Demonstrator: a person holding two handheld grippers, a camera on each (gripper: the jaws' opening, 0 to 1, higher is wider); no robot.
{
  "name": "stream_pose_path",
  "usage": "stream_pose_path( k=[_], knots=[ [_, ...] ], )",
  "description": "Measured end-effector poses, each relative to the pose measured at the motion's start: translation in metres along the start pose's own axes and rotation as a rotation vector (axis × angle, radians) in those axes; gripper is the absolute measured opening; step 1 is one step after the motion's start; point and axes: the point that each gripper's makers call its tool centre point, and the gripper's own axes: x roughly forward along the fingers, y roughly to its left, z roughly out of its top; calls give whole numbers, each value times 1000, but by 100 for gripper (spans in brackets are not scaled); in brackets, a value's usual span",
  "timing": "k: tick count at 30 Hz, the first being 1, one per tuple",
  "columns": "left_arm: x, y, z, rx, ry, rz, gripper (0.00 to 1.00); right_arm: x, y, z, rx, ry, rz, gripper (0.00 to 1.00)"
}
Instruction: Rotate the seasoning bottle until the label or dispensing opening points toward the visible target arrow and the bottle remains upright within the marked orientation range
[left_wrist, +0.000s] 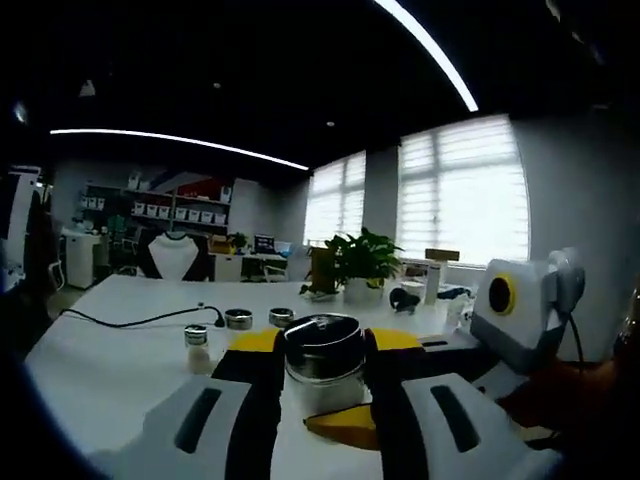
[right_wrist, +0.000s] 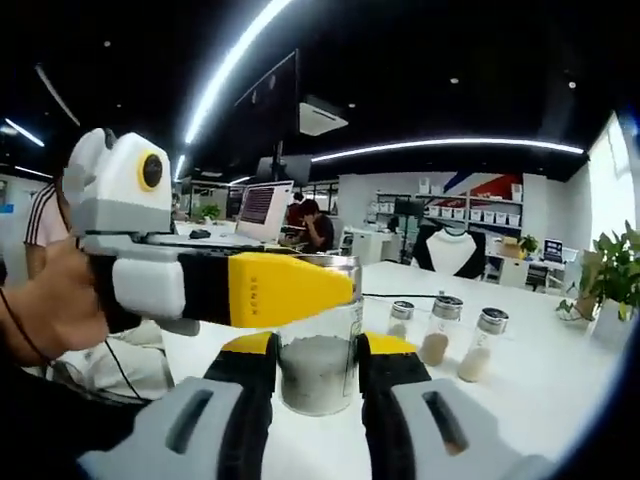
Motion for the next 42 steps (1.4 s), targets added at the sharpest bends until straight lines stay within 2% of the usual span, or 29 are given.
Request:
stream_pose_path(
  k=[4, 10, 14, 17, 24, 27, 29, 31, 34, 35, 36, 38, 42],
  knots=[
    [-1, 5, 1, -21, -25, 41, 35, 1, 2, 0, -21, -1, -17, 29],
    [-1, 8, -1, -48, -27, 69, 35, 2, 3, -2, -80, 15, -44, 29],
    [-1, 6, -1, -44, -17, 53, 33, 0, 1, -3, -64, 12, -43, 30],
    [-1, 8, 0, -102, -10, 23, 33, -2, 1, -1, -63, 2, -31, 30],
    [-4, 10, -3, -148, 26, -52, 33, -6, 9, 1, -34, -19, 83, 30],
    [-8, 11, -1, -208, 17, -92, 33, -10, 15, 6, 34, -57, 161, 29],
    [-10, 10, 2, -242, 9, -126, 33, -15, 17, 9, 128, -81, 233, 28],
    [-14, 8, 7, -290, -6, -178, 33, -19, 19, 11, 185, -103, 292, 28],
    [-18, 1, 13, -304, -19, -245, 33, -25, 23, 15, 246, -127, 368, 29],
    [-20, -6, 16, -311, -22, -292, 33, -30, 27, 18, 271, -145, 416, 29],
    [-21, -9, 18, -306, -22, -314, 33, -31, 28, 19, 273, -149, 429, 29],
    [-22, -14, 19, -303, -18, -346, 33, -36, 32, 22, 285, -166, 478, 30],
    [-23, -18, 20, -297, -16, -367, 33, -39, 37, 22, 289, -175, 500, 29]
  ],
)
